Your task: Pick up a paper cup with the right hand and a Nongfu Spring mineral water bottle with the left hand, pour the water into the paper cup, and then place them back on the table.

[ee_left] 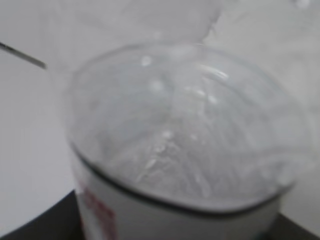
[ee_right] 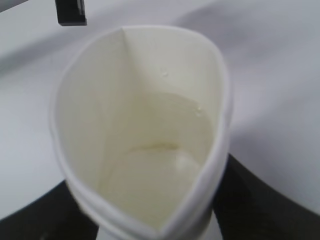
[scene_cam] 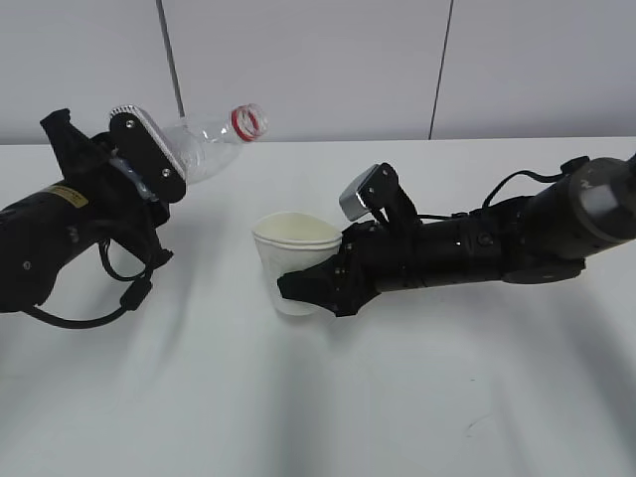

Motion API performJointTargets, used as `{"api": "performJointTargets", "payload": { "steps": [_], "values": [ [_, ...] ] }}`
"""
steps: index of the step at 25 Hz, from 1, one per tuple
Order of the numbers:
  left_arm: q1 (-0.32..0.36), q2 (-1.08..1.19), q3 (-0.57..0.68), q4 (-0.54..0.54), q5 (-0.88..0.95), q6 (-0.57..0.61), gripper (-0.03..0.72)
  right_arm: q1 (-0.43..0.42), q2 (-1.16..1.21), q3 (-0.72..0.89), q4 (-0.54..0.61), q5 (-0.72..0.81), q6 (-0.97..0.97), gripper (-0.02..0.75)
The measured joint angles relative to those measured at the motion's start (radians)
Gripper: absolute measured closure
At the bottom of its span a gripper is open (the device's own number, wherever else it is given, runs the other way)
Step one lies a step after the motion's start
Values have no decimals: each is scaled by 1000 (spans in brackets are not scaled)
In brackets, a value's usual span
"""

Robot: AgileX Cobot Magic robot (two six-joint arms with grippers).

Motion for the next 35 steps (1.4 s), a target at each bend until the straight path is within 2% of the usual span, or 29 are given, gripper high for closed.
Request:
{"api": "performJointTargets", "payload": {
  "steps": [7, 15, 22, 26, 35],
  "values": [
    [-18, 0, 0, -93, 5, -228, 300, 0, 0, 0, 40, 9, -6, 267],
    [-20, 0, 0, -135, 53, -646, 300, 0, 0, 0, 85, 10, -26, 267],
    [-20, 0, 0, -136, 56, -958, 300, 0, 0, 0, 128, 12, -47, 267],
    [-20, 0, 0, -136, 56, -1015, 300, 0, 2, 0, 167, 14, -75, 267],
    [-20, 0, 0, -89, 56, -1021, 300, 0, 2, 0, 313, 26, -168, 267]
  ]
}}
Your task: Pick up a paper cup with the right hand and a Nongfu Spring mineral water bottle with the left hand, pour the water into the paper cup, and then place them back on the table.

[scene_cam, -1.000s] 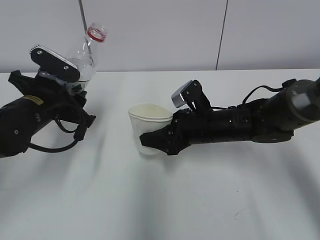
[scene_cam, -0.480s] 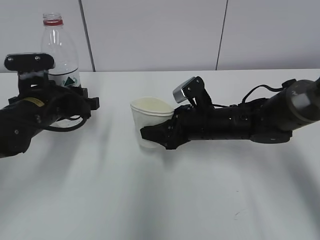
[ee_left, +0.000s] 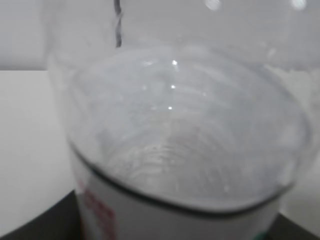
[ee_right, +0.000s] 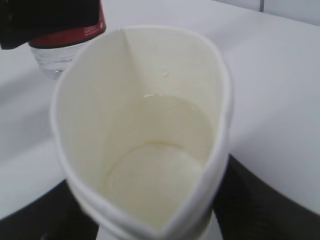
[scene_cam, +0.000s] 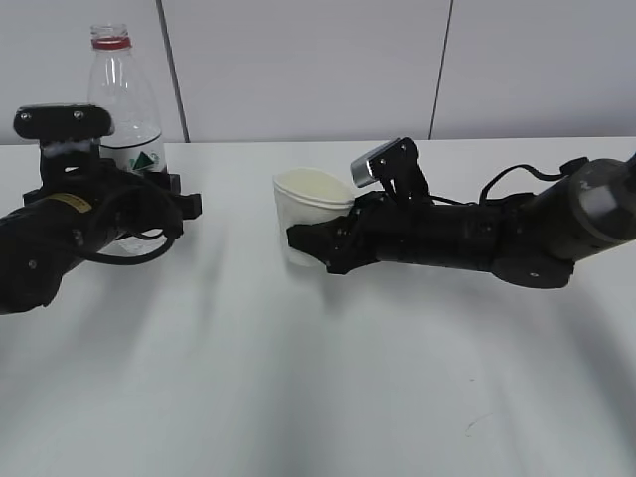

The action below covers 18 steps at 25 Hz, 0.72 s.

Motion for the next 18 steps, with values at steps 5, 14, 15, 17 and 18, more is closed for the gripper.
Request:
{"api": "performJointTargets", "payload": {
  "steps": [5, 14, 15, 17, 18],
  "values": [
    [0, 0, 0, 23, -1, -2, 300, 0, 0, 0, 111, 60, -76, 267],
    [0, 0, 0, 61, -15, -3, 300, -78, 2, 0, 265, 94, -129, 267],
    [0, 0, 0, 62, -15, -3, 300, -91, 2, 0, 267, 94, -133, 267],
    [0, 0, 0, 71, -15, -3, 300, -115, 2, 0, 269, 94, -141, 267],
    [0, 0, 0, 76, -15, -3, 300, -126, 2, 0, 271, 94, -147, 267]
  ]
}}
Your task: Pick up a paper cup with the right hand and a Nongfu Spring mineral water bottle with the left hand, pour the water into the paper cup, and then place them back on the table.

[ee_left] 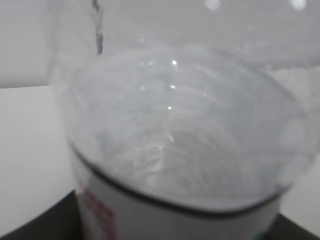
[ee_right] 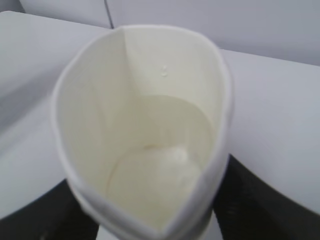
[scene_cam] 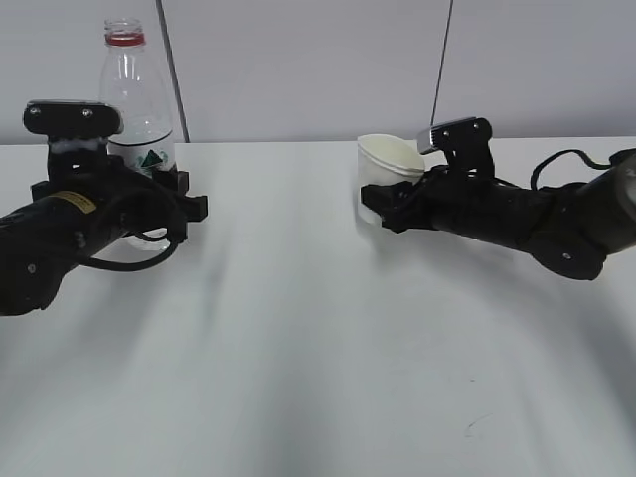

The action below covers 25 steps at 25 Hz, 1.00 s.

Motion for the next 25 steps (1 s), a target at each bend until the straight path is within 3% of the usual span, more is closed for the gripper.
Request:
{"api": "performJointTargets", "payload": {
  "steps": [11, 25],
  "values": [
    [0, 40, 0, 20, -19, 0, 300, -39, 0, 0, 128, 13, -190, 267],
    [0, 83, 0, 24, -55, 0, 300, -41, 58, 0, 259, 29, -254, 267]
  ]
}}
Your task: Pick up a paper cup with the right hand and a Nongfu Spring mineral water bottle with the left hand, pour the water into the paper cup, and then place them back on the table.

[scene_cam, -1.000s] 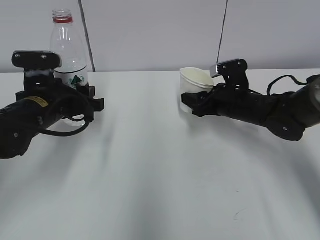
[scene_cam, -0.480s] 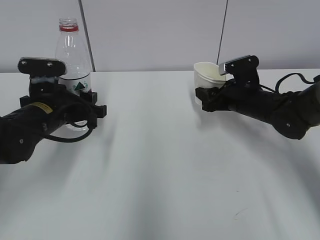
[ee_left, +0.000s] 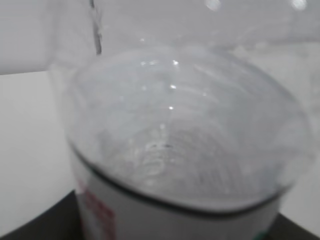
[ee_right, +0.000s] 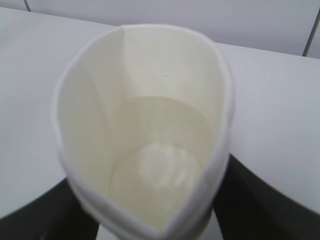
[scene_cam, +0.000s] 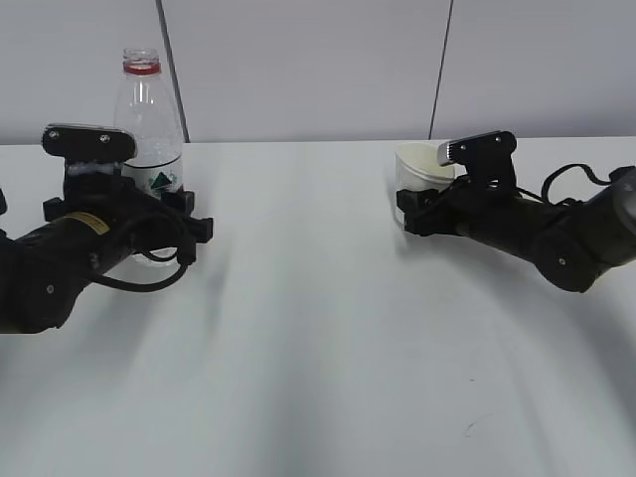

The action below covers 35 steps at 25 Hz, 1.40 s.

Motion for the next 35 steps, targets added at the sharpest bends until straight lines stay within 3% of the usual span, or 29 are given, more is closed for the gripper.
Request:
{"api": "performJointTargets", "payload": {
  "steps": [10, 25, 30, 35],
  "values": [
    [0, 0, 0, 5, -5, 0, 300, 0, 65, 0, 76, -81, -39, 267],
    [0, 0, 0, 6, -5, 0, 300, 0, 94, -2, 90, -151, -50, 264],
    [0, 0, 0, 6, -5, 0, 300, 0, 96, -2, 90, -151, -50, 169],
    [0, 0, 0, 6, -5, 0, 300, 0, 98, -2, 90, -151, -50, 143]
  ]
}}
